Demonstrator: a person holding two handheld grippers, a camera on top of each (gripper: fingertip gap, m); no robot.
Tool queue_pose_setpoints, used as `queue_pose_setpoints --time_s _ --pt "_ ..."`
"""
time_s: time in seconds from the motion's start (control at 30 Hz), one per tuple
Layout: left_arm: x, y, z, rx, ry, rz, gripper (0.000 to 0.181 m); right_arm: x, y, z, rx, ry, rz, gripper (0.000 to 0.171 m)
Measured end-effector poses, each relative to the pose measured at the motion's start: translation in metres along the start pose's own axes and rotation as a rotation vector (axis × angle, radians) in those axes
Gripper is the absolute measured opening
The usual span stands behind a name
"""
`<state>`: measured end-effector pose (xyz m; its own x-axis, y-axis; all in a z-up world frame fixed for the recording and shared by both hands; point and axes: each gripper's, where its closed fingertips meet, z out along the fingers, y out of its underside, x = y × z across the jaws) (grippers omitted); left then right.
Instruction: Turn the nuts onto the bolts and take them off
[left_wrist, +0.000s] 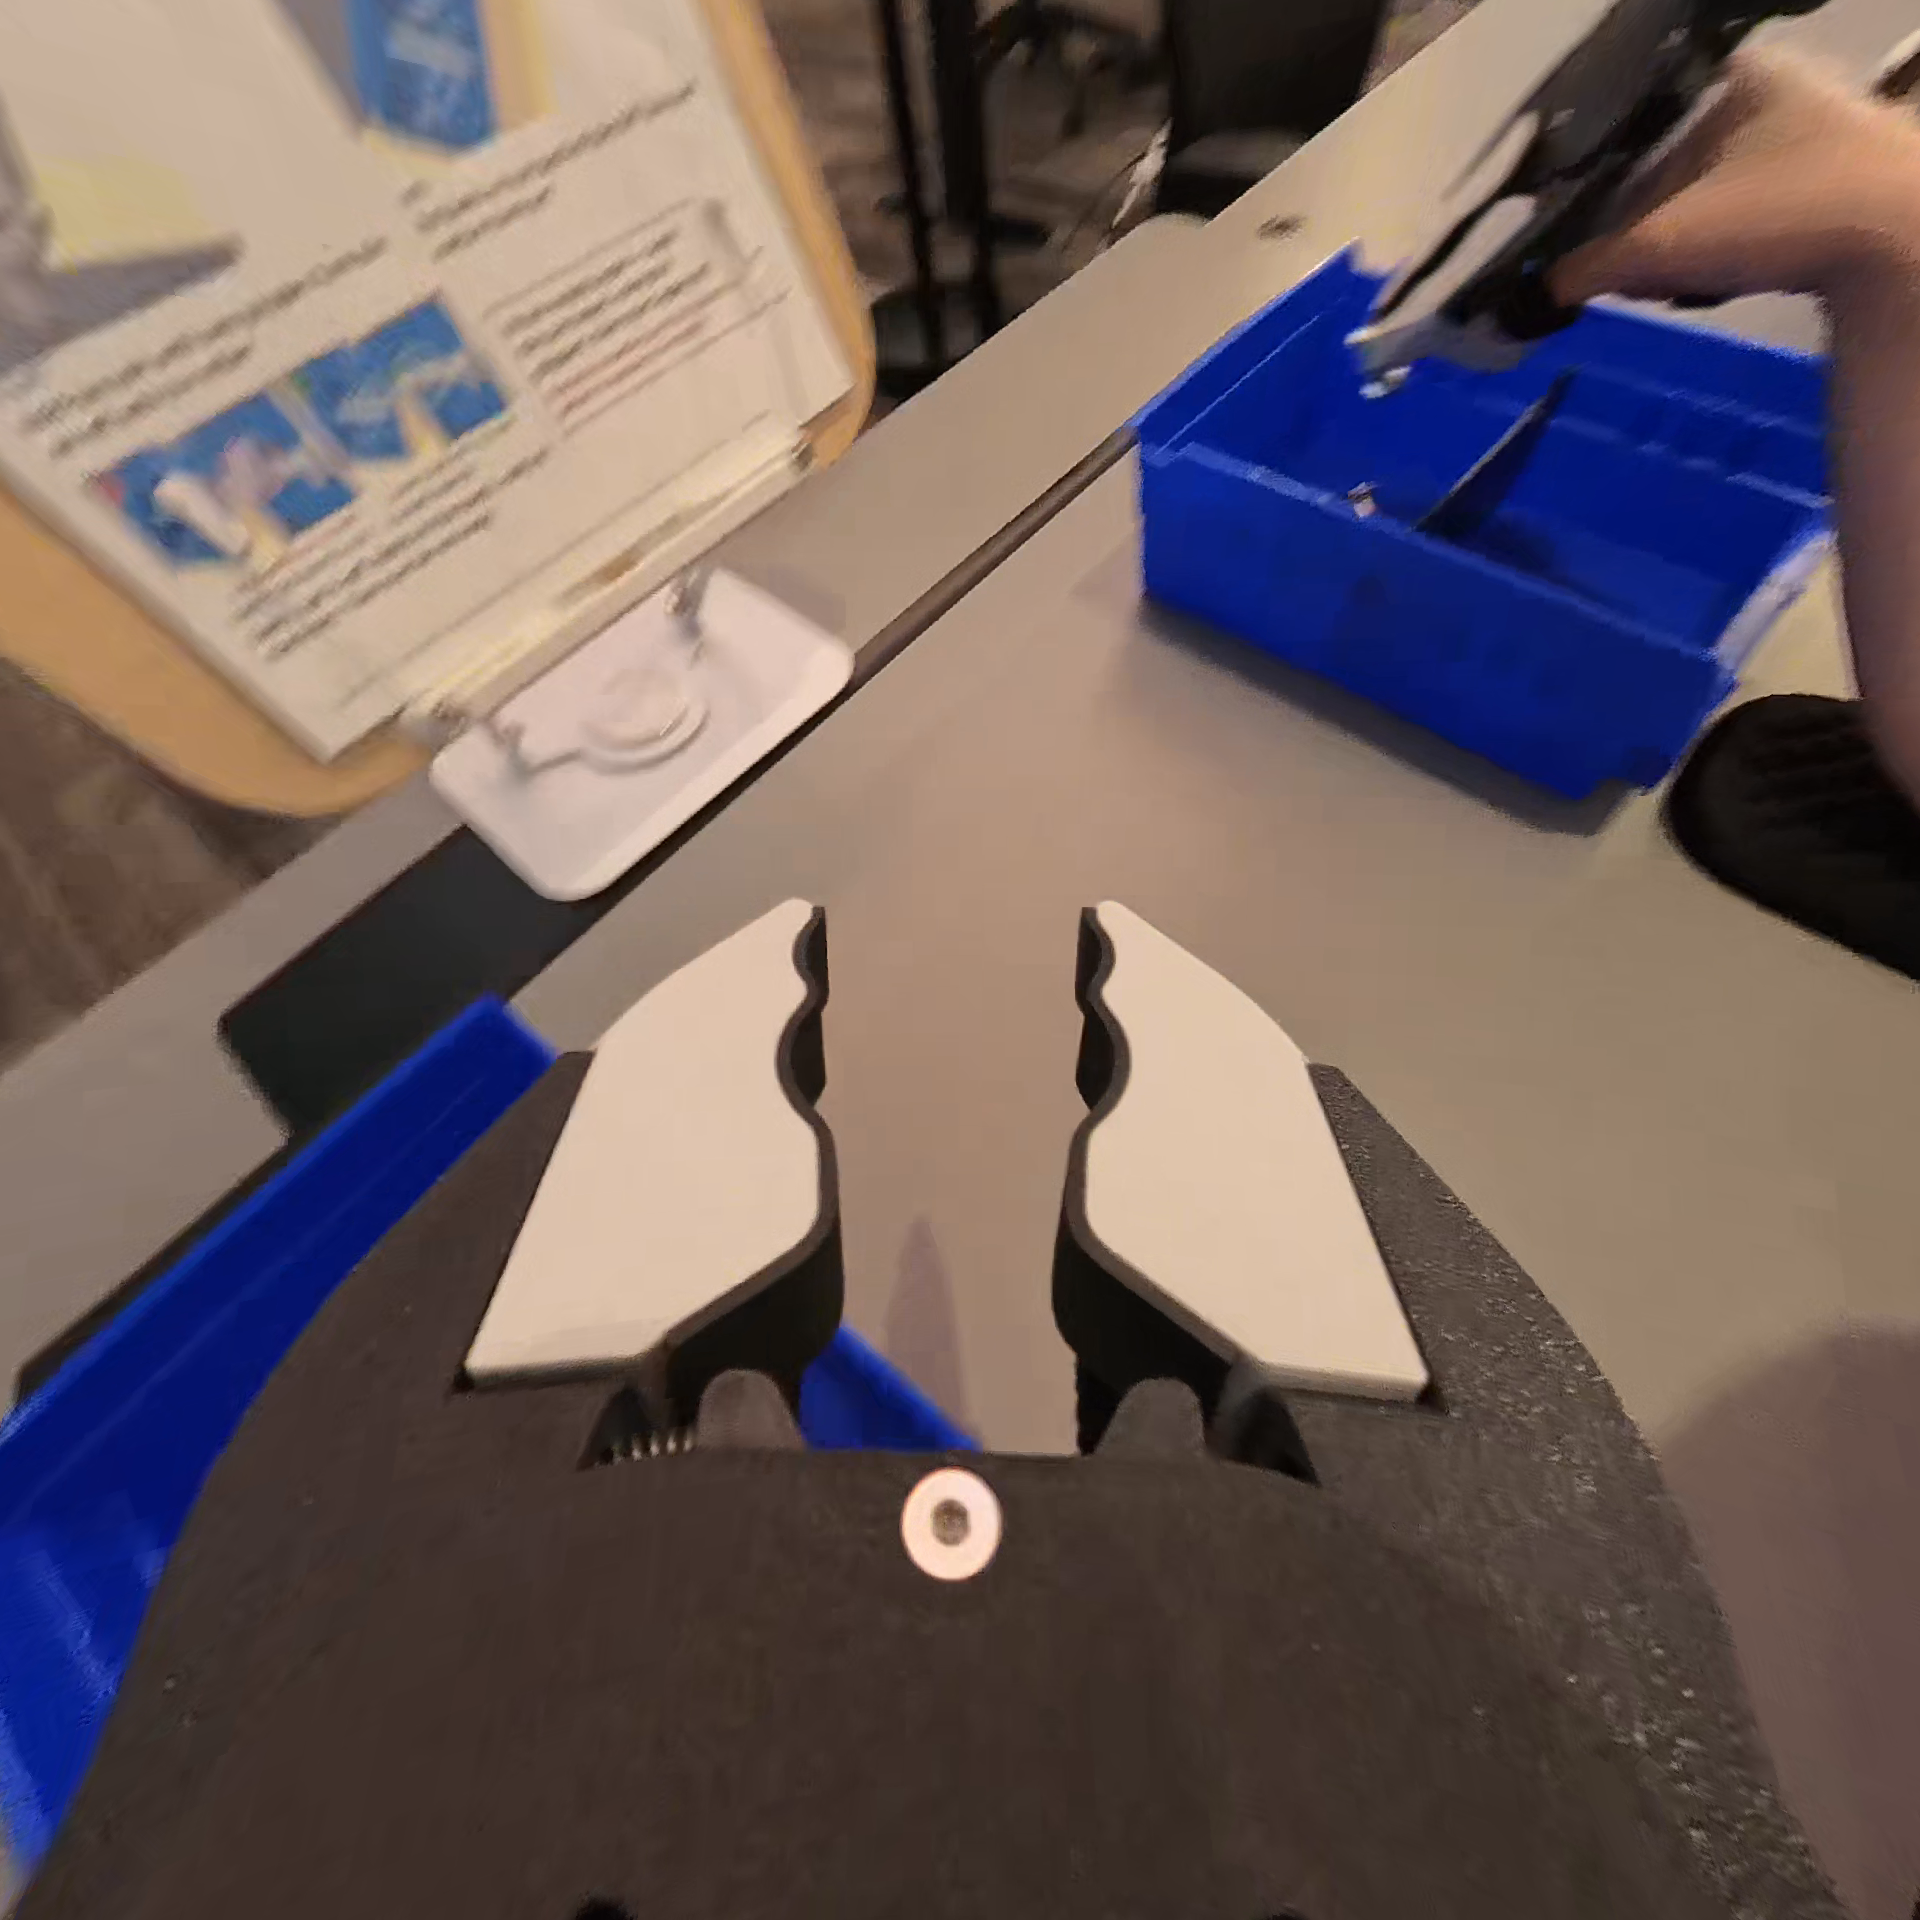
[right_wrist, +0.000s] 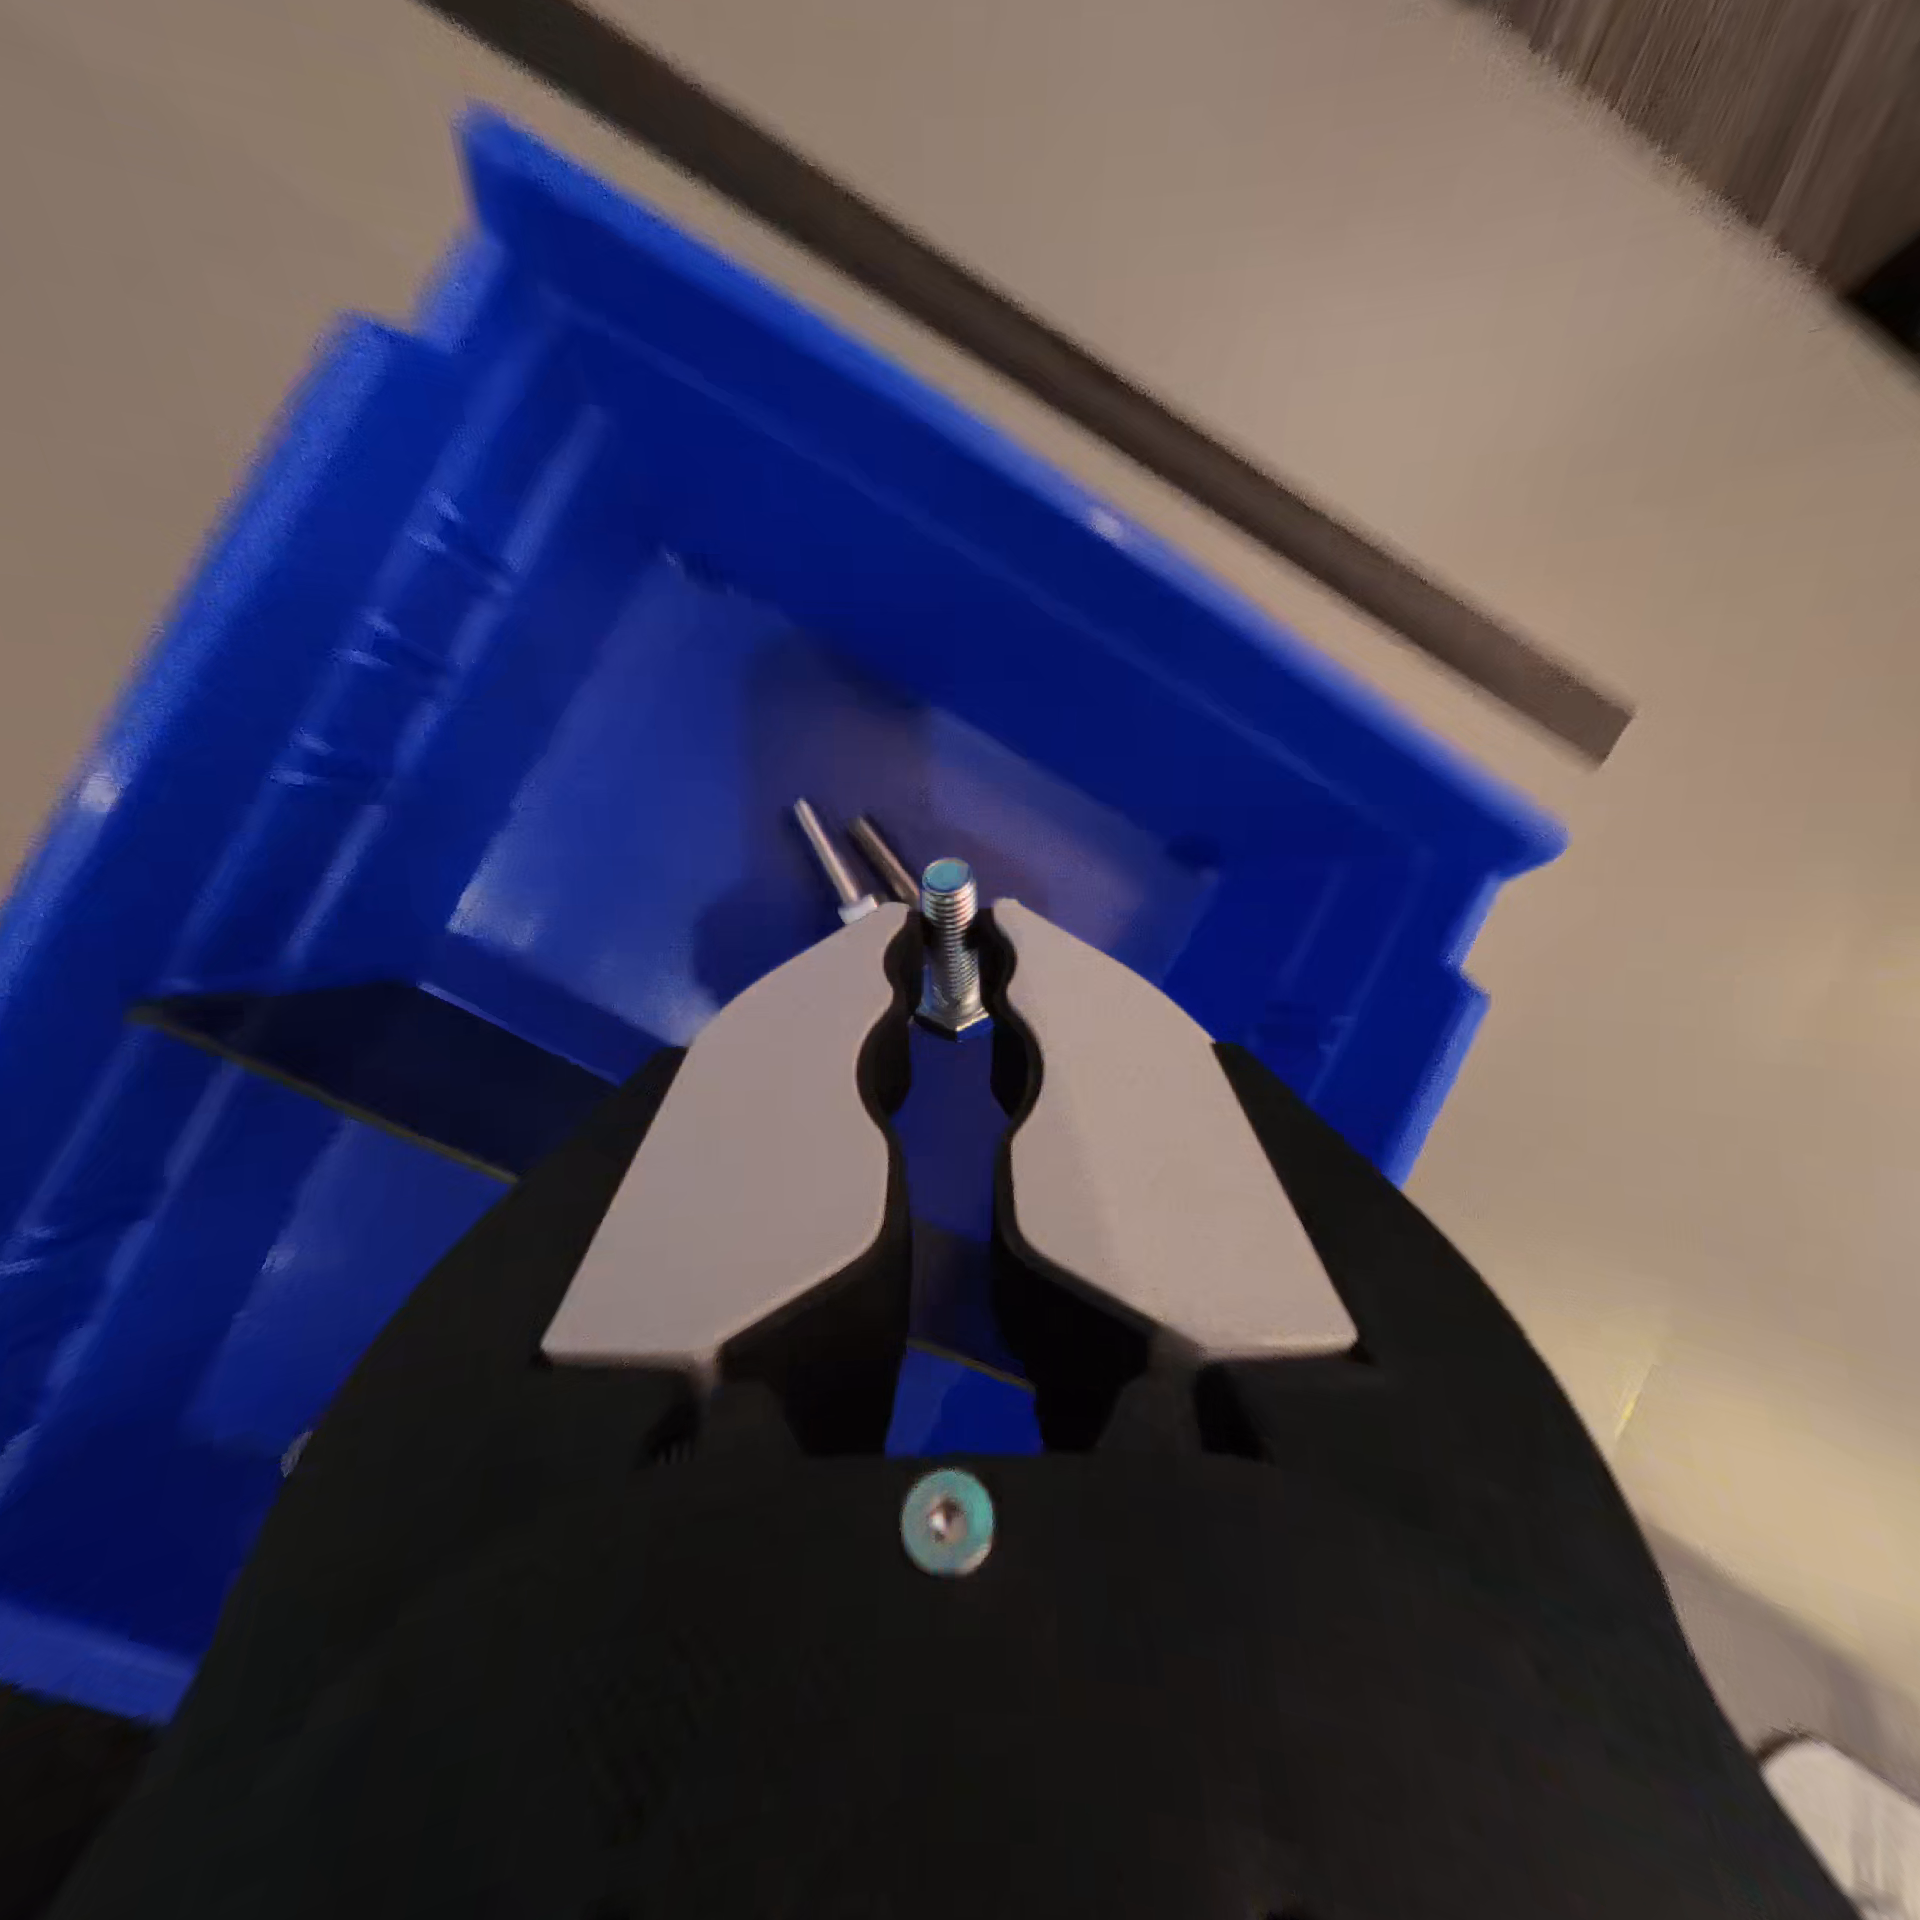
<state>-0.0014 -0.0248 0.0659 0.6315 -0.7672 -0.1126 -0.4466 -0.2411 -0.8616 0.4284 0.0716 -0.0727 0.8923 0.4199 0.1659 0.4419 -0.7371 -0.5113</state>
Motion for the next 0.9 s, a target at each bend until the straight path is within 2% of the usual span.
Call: queue_pose_setpoints --time_s 0.1,0.27,0.33,0.47,0.57,0.73,0.9 --pt "-0.036 0.023 -0.013 -0.081 -0.120 -0.070 0.046 0.007 0.018 0.018 -0.113 -0.010 0.049 0.012" --pt "-0.072 0.052 -0.033 -0.171 -0.237 -0.147 0.046 0.017 0.028 0.035 -0.165 0.010 0.063 0.014" --pt "-0.084 0.063 -0.041 -0.204 -0.283 -0.166 0.047 0.019 0.025 0.034 -0.132 0.002 0.072 0.026" --pt "-0.122 0.092 -0.073 -0.273 -0.449 -0.223 0.051 0.031 0.005 -0.003 0.061 0.040 0.104 0.030" --pt "-0.154 0.123 -0.106 -0.310 -0.573 -0.316 0.055 0.050 0.004 -0.043 0.169 0.124 0.150 0.043" --pt "-0.187 0.182 -0.145 -0.328 -0.642 -0.522 0.058 0.074 0.050 -0.072 0.119 0.180 0.260 0.051" --pt "-0.194 0.230 -0.151 -0.376 -0.608 -0.705 0.066 0.071 0.088 -0.060 0.019 0.056 0.418 0.045"
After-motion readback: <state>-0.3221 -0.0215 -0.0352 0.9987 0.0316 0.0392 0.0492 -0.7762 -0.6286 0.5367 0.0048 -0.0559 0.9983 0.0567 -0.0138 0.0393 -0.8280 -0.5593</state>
